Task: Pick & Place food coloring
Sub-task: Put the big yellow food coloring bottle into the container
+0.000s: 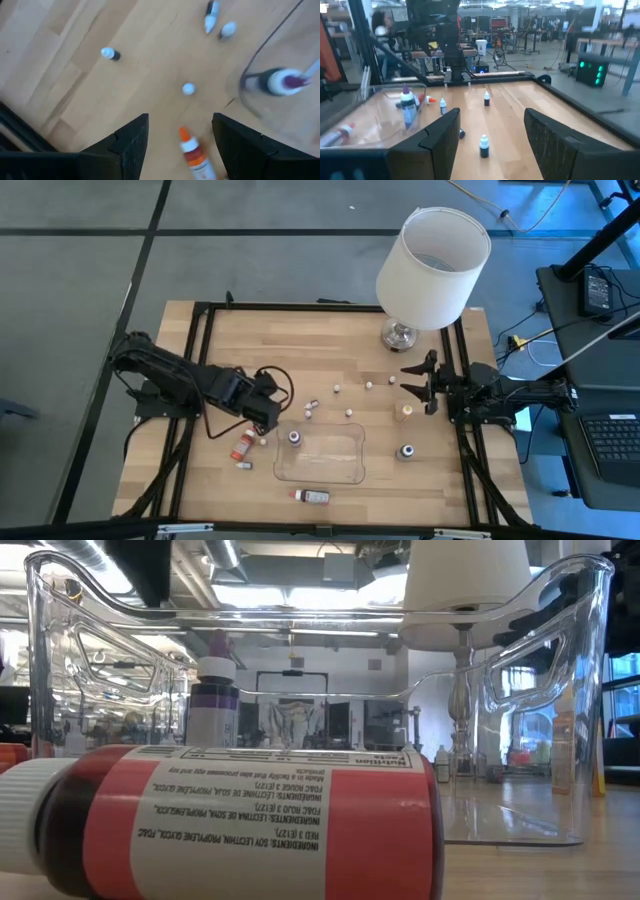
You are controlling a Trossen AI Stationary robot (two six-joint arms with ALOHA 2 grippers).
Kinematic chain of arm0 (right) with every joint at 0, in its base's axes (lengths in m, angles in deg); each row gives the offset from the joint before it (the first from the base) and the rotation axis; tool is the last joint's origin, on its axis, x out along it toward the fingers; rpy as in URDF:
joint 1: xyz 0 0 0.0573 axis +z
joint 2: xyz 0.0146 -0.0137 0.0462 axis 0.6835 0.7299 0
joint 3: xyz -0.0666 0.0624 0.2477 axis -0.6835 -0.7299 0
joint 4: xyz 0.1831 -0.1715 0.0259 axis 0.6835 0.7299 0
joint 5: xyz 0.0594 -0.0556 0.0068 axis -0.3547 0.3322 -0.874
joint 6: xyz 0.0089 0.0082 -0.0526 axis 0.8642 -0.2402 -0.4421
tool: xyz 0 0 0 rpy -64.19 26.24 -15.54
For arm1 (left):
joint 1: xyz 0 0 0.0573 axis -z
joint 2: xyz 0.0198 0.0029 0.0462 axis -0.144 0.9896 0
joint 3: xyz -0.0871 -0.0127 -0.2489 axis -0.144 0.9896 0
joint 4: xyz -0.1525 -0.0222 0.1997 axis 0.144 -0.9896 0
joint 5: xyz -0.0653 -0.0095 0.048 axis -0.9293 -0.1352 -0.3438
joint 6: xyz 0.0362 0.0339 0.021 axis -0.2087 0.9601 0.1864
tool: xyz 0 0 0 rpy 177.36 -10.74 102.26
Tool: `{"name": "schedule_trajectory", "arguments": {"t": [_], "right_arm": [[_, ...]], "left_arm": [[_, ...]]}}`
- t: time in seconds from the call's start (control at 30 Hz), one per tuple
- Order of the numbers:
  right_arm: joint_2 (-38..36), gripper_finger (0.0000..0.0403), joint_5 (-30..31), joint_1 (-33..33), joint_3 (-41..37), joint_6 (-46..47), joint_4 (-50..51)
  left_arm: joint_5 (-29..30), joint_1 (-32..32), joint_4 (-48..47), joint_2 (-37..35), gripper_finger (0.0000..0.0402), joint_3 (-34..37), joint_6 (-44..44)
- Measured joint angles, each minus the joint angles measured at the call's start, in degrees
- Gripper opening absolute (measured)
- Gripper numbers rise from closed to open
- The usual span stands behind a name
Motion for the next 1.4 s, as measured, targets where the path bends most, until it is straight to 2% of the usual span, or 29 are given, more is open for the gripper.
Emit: {"name": "schedule_trajectory", "arguments": {"t": [0.13, 0.23, 0.43, 0.63, 0.87, 0.97, 1.13, 1.27, 1.4], "right_arm": [[0.0, 0.0223, 0.0, 0.0, 0.0, -1.6, -0.8], [0.0, 0.0223, 0.0, 0.0, 0.0, -3.1, -1.6], [0.0, 0.0223, 0.0, 0.0, 0.0, -2.6, -2.3], [0.0, 0.0223, 0.0, 0.0, 0.0, -2.6, -2.3], [0.0, 0.0223, -0.5, 0.0, 0.0, -2.2, -3.0], [0.0, 0.0223, -2.9, 0.0, 0.3, -4.2, -4.9], [0.2, 0.0223, -7.4, 0.1, 2.7, -5.7, -5.0], [3.1, 0.0223, -8.0, 1.3, 5.2, -5.8, -5.0], [9.5, 0.0217, -7.2, 3.0, 9.6, -5.9, -4.4]], "left_arm": [[-0.1, -1.0, 0.8, -1.1, 0.0212, 3.7, 3.8], [1.9, -1.9, 5.3, -6.0, 0.0212, 7.0, 6.2], [7.0, -2.5, 23.2, -18.9, 0.0212, 18.6, 13.6], [6.4, -2.5, 41.2, -27.9, 0.0212, 32.0, 20.3], [7.4, -2.3, 49.6, -31.5, 0.0212, 40.6, 21.3], [6.9, -1.6, 53.7, -32.3, 0.0212, 43.9, 21.3], [6.2, -0.4, 66.5, -36.8, 0.0212, 49.4, 24.5], [5.9, 0.3, 74.2, -40.6, 0.0212, 53.7, 27.8], [5.2, 0.3, 83.1, -42.7, 0.0212, 58.4, 31.8]]}}
